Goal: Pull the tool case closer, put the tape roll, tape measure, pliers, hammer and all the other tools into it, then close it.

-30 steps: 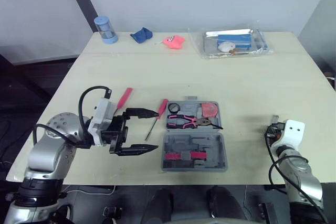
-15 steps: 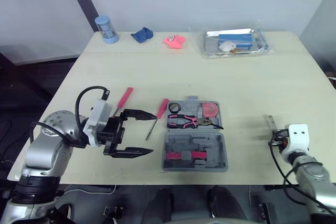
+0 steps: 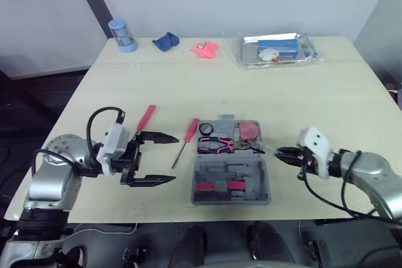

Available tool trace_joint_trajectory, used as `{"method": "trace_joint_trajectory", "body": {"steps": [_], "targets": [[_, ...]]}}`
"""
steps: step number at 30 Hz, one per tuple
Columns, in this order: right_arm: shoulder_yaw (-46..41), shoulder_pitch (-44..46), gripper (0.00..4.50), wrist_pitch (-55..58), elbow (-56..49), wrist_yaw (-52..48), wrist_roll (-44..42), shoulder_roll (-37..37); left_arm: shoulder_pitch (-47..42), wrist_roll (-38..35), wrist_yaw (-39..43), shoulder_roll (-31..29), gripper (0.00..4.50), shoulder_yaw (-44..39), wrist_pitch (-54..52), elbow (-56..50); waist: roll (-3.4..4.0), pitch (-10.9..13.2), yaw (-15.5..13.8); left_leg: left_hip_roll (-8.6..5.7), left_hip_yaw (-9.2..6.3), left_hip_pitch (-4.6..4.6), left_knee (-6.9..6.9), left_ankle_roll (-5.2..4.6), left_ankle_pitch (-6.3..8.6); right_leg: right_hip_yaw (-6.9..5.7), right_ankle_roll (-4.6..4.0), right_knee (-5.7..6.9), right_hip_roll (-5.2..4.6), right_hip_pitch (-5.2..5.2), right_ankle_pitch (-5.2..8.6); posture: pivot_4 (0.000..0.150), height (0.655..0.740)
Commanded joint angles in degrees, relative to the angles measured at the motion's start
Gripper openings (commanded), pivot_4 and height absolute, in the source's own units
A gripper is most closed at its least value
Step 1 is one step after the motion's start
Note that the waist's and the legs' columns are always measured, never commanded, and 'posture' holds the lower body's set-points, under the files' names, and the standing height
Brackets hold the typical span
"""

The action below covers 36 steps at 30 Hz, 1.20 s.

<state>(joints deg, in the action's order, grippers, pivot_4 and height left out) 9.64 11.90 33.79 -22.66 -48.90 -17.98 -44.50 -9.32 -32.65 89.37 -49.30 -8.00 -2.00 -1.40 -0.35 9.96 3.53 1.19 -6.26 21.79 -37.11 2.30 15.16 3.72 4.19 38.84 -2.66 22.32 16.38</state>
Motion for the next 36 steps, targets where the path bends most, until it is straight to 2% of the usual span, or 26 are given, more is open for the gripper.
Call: {"method": "trace_joint_trajectory", "body": {"steps": [1, 14, 24, 36], "targets": [[7.35, 7.39, 0.03, 3.53, -2.44, -2.26, 1.77, 2.09, 1.64, 0.49, 3.13, -3.05, 4.5, 0.31, 4.31, 1.81, -0.06, 0.04, 0.23, 0.0, -0.02, 0.02, 0.01, 0.0, 0.0, 0.0, 0.0, 0.0, 0.0, 0.03, 0.0, 0.15, 0.74], [27.09, 27.13, 0.03, 18.0, -0.71, -2.42, 12.7, 7.07, 4.34, 1.15, 2.25, -3.4, 4.5, -1.54, 5.72, 4.35, -0.11, 0.11, -0.12, 0.0, -0.2, 0.44, -0.04, 0.01, -0.01, -0.19, -0.02, 0.08, -0.01, 0.45, -0.01, 0.15, 0.74], [36.59, 35.1, 0.03, 23.35, 3.24, -2.97, 18.11, 11.49, 4.52, 0.94, 2.47, -4.32, 4.5, -2.45, 5.17, 5.31, -0.09, 0.11, 0.3, -0.01, -0.4, 0.6, -0.1, 0.02, -0.01, -0.41, -0.03, 0.07, -0.02, 0.49, -0.02, 0.15, 0.74], [39.85, 36.47, 0.03, 22.23, 7.66, -3.13, 20.48, 15.69, 5.27, 0.64, 1.95, -4.83, 4.5, -2.71, 4.71, 4.11, -0.08, 0.12, 0.45, -0.02, -0.53, 0.65, -0.1, 0.02, -0.02, -0.54, -0.04, 0.09, -0.02, 0.5, -0.02, 0.15, 0.74]]}}
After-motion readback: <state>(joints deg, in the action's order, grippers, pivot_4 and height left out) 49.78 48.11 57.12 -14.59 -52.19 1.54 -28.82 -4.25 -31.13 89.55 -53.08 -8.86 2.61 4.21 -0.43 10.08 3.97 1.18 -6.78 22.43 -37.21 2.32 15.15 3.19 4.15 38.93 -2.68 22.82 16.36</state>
